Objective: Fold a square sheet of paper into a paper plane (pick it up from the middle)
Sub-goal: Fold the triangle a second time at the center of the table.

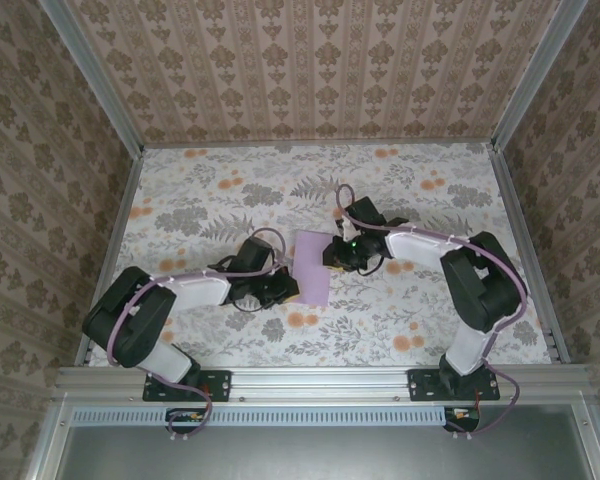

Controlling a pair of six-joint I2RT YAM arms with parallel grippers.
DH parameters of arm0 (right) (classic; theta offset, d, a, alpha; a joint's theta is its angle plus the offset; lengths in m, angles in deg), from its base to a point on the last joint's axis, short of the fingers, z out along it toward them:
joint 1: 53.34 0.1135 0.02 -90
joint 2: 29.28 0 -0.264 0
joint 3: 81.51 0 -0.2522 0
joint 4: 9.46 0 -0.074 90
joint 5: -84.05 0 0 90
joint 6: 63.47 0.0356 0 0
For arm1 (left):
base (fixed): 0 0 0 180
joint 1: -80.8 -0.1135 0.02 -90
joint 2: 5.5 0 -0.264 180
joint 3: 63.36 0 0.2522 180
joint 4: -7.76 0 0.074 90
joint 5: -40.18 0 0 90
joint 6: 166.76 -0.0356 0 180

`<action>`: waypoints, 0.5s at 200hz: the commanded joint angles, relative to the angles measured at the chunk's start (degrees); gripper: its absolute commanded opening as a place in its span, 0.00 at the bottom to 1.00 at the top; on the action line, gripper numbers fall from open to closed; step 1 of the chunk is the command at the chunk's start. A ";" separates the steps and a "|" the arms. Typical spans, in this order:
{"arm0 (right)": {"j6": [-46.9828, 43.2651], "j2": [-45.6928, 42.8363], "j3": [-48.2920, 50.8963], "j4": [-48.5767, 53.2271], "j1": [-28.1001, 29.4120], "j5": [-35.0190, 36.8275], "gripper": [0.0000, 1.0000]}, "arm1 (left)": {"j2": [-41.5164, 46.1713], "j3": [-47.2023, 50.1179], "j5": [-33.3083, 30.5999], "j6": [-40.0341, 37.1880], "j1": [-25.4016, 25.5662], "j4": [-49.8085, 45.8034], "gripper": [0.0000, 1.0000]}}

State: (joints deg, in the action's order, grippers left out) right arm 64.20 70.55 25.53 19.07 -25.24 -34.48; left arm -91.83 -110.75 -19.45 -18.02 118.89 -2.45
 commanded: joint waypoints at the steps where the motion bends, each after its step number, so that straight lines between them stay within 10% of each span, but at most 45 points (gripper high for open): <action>1: -1.05 -1.73 -1.47 -1.22 -0.24 -1.45 0.23 | 2.72 -3.90 0.77 -8.10 -1.89 -10.71 0.06; 100: -2.25 12.19 -11.16 -1.40 2.14 -4.39 0.21 | 0.15 -5.64 2.37 -8.93 -3.59 -10.88 0.09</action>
State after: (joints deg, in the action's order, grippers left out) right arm 62.67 79.82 17.20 17.63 -23.45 -37.37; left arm -90.69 -115.06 -18.05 -26.09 115.61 -12.70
